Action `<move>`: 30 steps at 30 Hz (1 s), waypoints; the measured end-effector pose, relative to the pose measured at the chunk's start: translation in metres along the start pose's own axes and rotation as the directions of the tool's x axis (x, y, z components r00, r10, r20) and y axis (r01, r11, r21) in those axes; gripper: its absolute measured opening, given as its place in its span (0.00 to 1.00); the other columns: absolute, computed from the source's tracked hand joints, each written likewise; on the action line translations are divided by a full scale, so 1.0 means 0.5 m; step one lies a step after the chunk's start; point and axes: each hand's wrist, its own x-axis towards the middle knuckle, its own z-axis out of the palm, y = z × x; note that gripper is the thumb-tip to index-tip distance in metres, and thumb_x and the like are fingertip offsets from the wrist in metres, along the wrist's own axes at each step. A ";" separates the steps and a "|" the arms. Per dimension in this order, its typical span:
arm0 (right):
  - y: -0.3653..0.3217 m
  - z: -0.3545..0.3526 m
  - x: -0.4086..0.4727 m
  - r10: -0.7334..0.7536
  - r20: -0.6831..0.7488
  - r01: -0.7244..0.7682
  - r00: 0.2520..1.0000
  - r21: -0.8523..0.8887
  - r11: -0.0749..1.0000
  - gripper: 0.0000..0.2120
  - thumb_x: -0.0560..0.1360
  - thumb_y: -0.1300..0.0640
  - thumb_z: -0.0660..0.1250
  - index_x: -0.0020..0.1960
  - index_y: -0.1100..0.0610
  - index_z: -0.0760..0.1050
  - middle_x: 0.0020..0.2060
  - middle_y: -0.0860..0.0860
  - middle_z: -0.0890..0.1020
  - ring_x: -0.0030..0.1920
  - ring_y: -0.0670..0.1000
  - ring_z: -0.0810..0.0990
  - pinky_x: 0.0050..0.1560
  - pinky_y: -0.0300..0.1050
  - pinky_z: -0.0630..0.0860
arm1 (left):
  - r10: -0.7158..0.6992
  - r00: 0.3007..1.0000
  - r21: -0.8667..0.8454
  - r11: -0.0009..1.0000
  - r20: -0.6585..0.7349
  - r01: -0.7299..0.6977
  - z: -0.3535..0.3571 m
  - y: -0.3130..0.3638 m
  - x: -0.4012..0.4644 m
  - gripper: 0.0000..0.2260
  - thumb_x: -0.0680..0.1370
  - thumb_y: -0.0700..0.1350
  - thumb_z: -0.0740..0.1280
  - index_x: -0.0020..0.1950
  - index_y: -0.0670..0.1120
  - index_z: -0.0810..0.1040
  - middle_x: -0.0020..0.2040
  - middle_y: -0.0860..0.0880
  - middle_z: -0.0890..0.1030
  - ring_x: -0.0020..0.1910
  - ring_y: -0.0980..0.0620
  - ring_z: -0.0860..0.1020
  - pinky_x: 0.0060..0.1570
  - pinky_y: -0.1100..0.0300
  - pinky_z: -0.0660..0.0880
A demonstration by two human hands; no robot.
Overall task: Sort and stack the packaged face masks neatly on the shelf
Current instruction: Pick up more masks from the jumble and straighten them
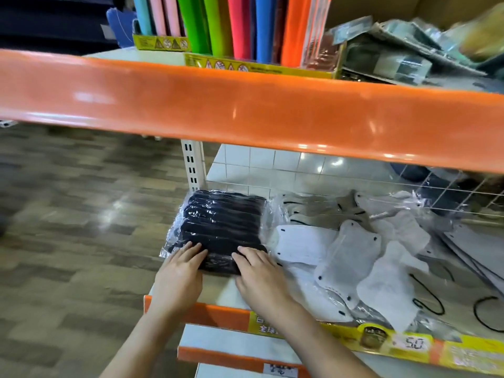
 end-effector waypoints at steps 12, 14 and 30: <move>-0.001 -0.001 0.000 0.014 0.068 -0.013 0.998 -0.019 1.000 0.33 0.79 0.36 0.36 0.77 0.52 0.55 0.78 0.50 0.53 0.77 0.49 0.48 0.73 0.54 0.39 | -0.177 0.911 -0.007 0.981 0.373 0.193 -0.040 0.017 0.019 0.51 0.65 0.76 0.31 0.78 0.46 0.50 0.79 0.49 0.45 0.74 0.59 0.37 0.73 0.56 0.38; -0.001 -0.008 -0.003 0.011 0.124 -0.014 0.992 0.026 1.000 0.38 0.73 0.34 0.30 0.78 0.50 0.47 0.78 0.49 0.46 0.77 0.48 0.41 0.72 0.53 0.33 | -0.236 0.935 -0.002 0.969 0.263 0.245 -0.027 0.008 0.021 0.36 0.78 0.65 0.50 0.78 0.44 0.52 0.78 0.44 0.50 0.77 0.49 0.44 0.74 0.49 0.44; -0.017 0.012 0.032 0.081 0.140 -0.081 0.987 -0.011 0.997 0.34 0.74 0.41 0.43 0.76 0.54 0.60 0.76 0.55 0.58 0.76 0.54 0.55 0.72 0.59 0.43 | -0.410 0.912 -0.222 0.889 0.006 0.400 0.008 0.002 0.042 0.18 0.77 0.42 0.65 0.67 0.41 0.72 0.58 0.42 0.79 0.58 0.39 0.75 0.53 0.45 0.70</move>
